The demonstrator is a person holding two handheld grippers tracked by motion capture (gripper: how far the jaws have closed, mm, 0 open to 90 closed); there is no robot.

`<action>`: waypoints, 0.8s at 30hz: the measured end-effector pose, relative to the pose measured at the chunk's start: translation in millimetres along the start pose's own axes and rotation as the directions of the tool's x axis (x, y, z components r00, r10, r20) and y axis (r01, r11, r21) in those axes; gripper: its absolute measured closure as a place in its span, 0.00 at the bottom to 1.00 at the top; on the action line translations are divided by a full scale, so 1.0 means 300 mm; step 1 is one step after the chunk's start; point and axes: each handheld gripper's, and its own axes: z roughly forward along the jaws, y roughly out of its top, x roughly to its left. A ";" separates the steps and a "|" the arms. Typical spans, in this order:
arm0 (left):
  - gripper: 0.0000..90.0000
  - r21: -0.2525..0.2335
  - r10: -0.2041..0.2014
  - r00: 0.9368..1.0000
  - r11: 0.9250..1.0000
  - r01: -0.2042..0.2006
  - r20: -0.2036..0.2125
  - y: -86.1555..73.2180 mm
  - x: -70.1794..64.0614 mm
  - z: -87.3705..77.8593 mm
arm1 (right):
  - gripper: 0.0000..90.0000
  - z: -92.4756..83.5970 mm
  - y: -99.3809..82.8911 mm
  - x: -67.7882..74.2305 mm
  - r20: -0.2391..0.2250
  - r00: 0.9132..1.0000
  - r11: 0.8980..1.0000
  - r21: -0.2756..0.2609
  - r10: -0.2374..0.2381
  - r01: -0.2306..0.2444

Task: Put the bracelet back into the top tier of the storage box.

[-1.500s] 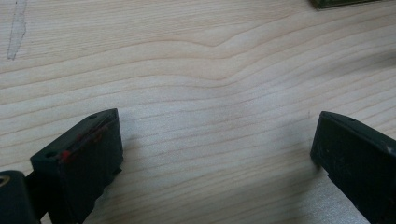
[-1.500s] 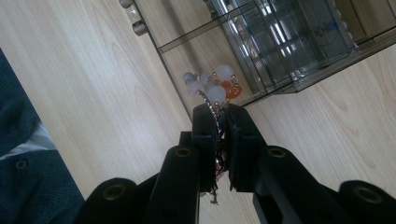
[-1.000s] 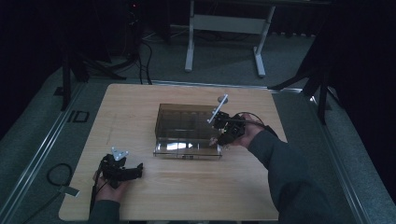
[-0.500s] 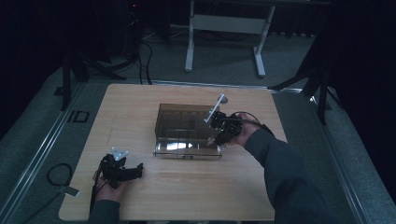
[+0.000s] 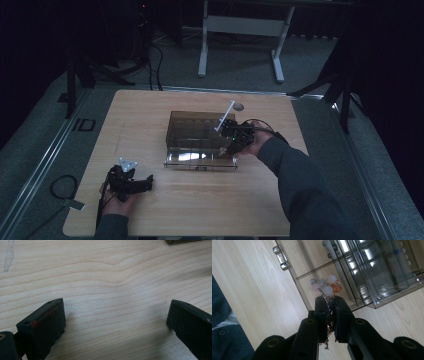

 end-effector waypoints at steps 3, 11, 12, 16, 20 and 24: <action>0.03 0.000 0.000 1.000 1.000 0.000 0.000 0.000 0.000 0.000 | 0.92 0.005 0.007 -0.001 0.000 1.000 1.000 0.004 0.000 0.000; 0.03 0.000 0.000 1.000 1.000 0.000 0.000 0.000 0.000 0.000 | 0.92 0.022 0.020 -0.006 0.000 1.000 1.000 0.016 -0.002 0.002; 0.03 0.000 0.000 1.000 1.000 0.000 0.000 0.000 0.000 0.000 | 0.92 0.026 0.021 -0.007 -0.001 1.000 1.000 0.015 0.001 -0.001; 0.03 0.000 0.000 1.000 1.000 0.000 0.000 0.000 0.000 0.000 | 0.92 0.036 0.024 -0.012 -0.004 1.000 1.000 0.023 0.005 -0.005; 0.03 0.000 0.000 1.000 1.000 0.000 0.000 0.000 0.000 0.000 | 0.92 0.044 0.027 -0.015 -0.004 1.000 0.999 0.032 0.005 -0.005; 0.03 -0.001 0.000 1.000 1.000 0.000 0.000 0.000 0.000 0.000 | 0.92 0.058 0.031 -0.016 -0.007 1.000 0.999 0.043 0.009 -0.009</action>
